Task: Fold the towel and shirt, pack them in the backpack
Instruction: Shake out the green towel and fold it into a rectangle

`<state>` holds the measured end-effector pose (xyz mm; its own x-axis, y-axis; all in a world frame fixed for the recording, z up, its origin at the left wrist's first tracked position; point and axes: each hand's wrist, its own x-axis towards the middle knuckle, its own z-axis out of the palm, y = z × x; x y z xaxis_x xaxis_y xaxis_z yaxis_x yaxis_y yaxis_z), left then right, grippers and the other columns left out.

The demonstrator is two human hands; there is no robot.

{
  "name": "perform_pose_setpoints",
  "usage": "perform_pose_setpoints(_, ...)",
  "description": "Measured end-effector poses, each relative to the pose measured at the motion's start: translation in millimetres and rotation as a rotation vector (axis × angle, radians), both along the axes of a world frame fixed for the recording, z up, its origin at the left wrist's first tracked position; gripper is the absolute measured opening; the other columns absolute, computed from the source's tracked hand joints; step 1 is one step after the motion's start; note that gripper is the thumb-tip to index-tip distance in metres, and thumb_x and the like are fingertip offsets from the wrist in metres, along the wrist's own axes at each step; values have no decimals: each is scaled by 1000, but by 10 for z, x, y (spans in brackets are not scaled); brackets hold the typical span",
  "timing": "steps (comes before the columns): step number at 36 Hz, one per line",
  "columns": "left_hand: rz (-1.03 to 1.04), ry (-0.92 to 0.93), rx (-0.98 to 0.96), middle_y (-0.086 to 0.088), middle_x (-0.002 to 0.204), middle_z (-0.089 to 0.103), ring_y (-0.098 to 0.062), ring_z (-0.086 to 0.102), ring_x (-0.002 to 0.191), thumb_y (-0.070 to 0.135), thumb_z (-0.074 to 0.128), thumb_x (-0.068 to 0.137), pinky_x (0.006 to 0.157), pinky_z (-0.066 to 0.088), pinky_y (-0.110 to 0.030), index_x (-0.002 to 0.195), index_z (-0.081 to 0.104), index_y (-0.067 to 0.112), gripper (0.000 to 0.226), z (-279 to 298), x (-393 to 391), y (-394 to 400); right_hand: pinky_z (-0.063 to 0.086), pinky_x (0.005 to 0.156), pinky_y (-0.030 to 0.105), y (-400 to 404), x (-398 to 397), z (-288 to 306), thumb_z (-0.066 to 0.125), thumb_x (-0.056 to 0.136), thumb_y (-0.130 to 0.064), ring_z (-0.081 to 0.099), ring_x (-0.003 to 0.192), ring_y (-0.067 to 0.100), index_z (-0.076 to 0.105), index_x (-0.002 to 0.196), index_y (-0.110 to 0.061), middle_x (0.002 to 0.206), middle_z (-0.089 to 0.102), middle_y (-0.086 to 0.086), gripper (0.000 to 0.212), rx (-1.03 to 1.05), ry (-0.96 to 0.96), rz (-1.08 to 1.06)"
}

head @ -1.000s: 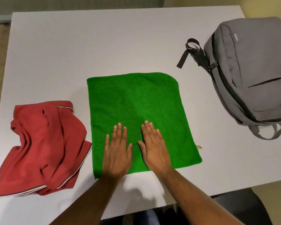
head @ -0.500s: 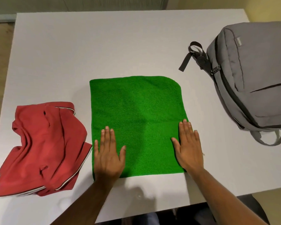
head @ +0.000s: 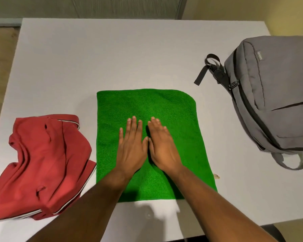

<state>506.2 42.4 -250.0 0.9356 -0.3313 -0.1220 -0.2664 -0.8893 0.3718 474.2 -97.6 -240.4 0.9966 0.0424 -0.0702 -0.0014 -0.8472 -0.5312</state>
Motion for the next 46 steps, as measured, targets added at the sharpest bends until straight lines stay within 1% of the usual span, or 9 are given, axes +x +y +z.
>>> perform_pose_setpoints(3, -20, 19, 39, -4, 171, -10, -17, -13, 157, 46, 17, 105, 128, 2, -50, 164, 4, 16, 67, -80, 143, 59, 13, 130, 45, -18, 67, -113, 33, 112, -31, 4, 160, 15, 21, 164, -13, 173, 10, 3, 57, -65, 21, 37)
perform_pose_setpoints(8, -51, -71, 115, 1, 172, -8, -15, -11, 157, 52, 22, 106, 128, 5, -49, 164, 2, 21, 69, -169, 166, 228, -1, 130, 41, -314, 65, -168, 20, 111, -49, -10, 159, 12, 5, 166, -19, 173, -4, -2, 64, -246, 66, -37)
perform_pose_setpoints(12, -28, -80, 126, 0, 172, -8, -16, -11, 158, 54, 23, 105, 127, 7, -52, 164, 2, 20, 71, -162, 162, 228, 1, 130, 44, -651, 24, -159, 15, 110, -52, -11, 158, 11, 1, 166, -20, 173, -7, -2, 66, -291, 99, -155)
perform_pose_setpoints(17, 58, -70, 121, -1, 172, -8, -16, -11, 158, 61, 23, 103, 128, 4, -52, 164, 4, 18, 77, -147, 176, 318, 5, 130, 44, -1017, -32, -134, 12, 108, -55, -7, 159, 12, 2, 166, -19, 173, -5, -1, 69, -324, 112, -239)
perform_pose_setpoints(23, 214, -59, 93, -3, 172, 1, -17, -5, 158, 62, 26, 101, 127, 10, -51, 163, 14, 13, 80, -149, 234, 458, 6, 129, 49, -1185, -64, -114, 12, 107, -55, -2, 160, 16, 7, 166, -15, 173, -1, 2, 71, -343, 137, -284)
perform_pose_setpoints(26, 230, -56, 83, -6, 172, 3, -18, -6, 158, 62, 26, 102, 128, 8, -51, 163, 17, 13, 79, -126, 247, 425, 1, 129, 49, -1145, -36, -78, 13, 108, -54, -3, 160, 18, 8, 166, -13, 173, 0, 6, 71, -366, 136, -295)
perform_pose_setpoints(35, -8, -59, -6, -6, 171, -1, -18, -7, 158, 46, 26, 107, 128, 2, -49, 163, 16, 15, 65, -27, 667, -114, 4, 130, 43, -415, 635, 163, 29, 109, -36, 3, 160, 18, 18, 164, -11, 173, 9, 7, 62, -141, -28, -29)
perform_pose_setpoints(40, -15, -37, 59, -8, 171, -4, -21, -7, 158, 37, 28, 106, 127, 5, -54, 164, 10, 16, 64, -27, 982, -146, 2, 130, 38, -101, 974, 115, 31, 111, -32, 0, 159, 13, 13, 165, -14, 173, 6, 2, 60, -52, 5, 55)
perform_pose_setpoints(46, 10, -71, 121, -3, 171, -8, -18, -9, 158, 58, 20, 105, 128, 1, -49, 164, 5, 19, 72, -112, 1198, 159, -1, 130, 42, -473, 1051, -138, 20, 111, -47, -8, 158, 12, 4, 166, -21, 173, -3, -2, 63, -193, 64, 26)
